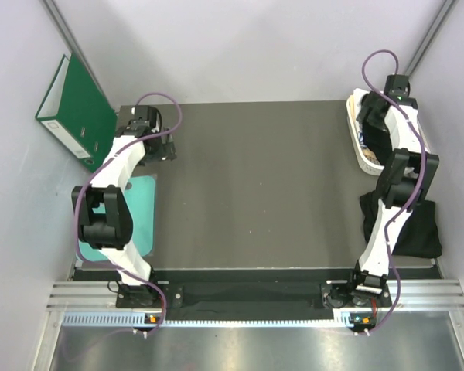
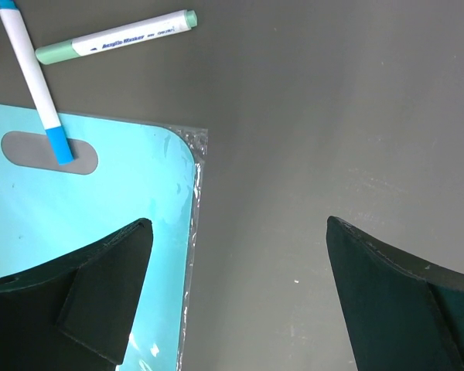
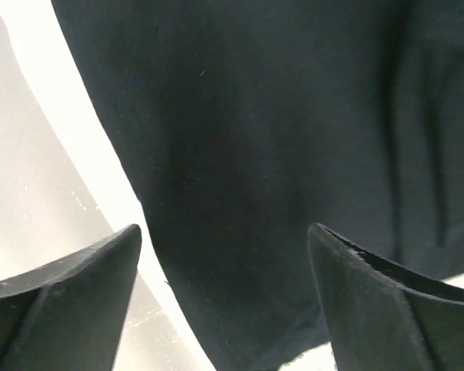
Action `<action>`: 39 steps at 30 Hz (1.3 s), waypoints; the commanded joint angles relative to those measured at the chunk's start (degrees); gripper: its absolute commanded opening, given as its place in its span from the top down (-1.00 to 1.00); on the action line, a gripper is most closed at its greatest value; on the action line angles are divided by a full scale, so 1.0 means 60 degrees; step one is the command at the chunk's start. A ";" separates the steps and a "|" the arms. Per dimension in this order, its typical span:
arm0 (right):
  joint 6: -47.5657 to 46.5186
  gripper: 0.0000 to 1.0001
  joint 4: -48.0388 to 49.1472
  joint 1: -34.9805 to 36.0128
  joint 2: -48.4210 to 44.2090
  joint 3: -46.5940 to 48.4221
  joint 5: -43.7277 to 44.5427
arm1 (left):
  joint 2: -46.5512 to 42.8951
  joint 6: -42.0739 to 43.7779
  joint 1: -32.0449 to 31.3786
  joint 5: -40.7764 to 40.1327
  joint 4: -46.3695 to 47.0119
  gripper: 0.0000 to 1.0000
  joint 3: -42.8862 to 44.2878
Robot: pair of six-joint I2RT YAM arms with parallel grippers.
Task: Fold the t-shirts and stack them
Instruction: Grab crumpled tshirt from bin with the right arm, then move the tshirt to the center of the board
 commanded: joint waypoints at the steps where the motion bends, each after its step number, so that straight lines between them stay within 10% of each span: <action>1: 0.0391 -0.45 -0.0018 0.0006 0.0167 -0.0121 -0.0570 | 0.0290 0.0062 -0.0030 -0.0058 -0.0200 -0.96 0.0617; 7: 0.0582 0.72 0.0406 0.0006 -0.0271 -0.0751 -0.0513 | 0.0568 0.0121 -0.0030 -0.0014 -0.0332 -0.96 0.0925; 10: 0.0553 1.00 0.0436 0.0006 -0.0433 -0.0810 -0.0337 | 0.0613 0.0121 -0.0030 -0.0014 -0.0332 -0.96 0.0925; 26: -0.1278 1.00 0.1314 0.1965 -0.4254 -0.1483 0.1070 | 0.0276 -0.0099 -0.0030 0.0205 -0.0112 -0.96 0.0471; 39: 0.0257 1.00 0.1239 0.6655 -0.4637 -0.2504 -0.3351 | 0.0071 -0.0128 -0.0045 0.0279 -0.0156 -0.96 0.0266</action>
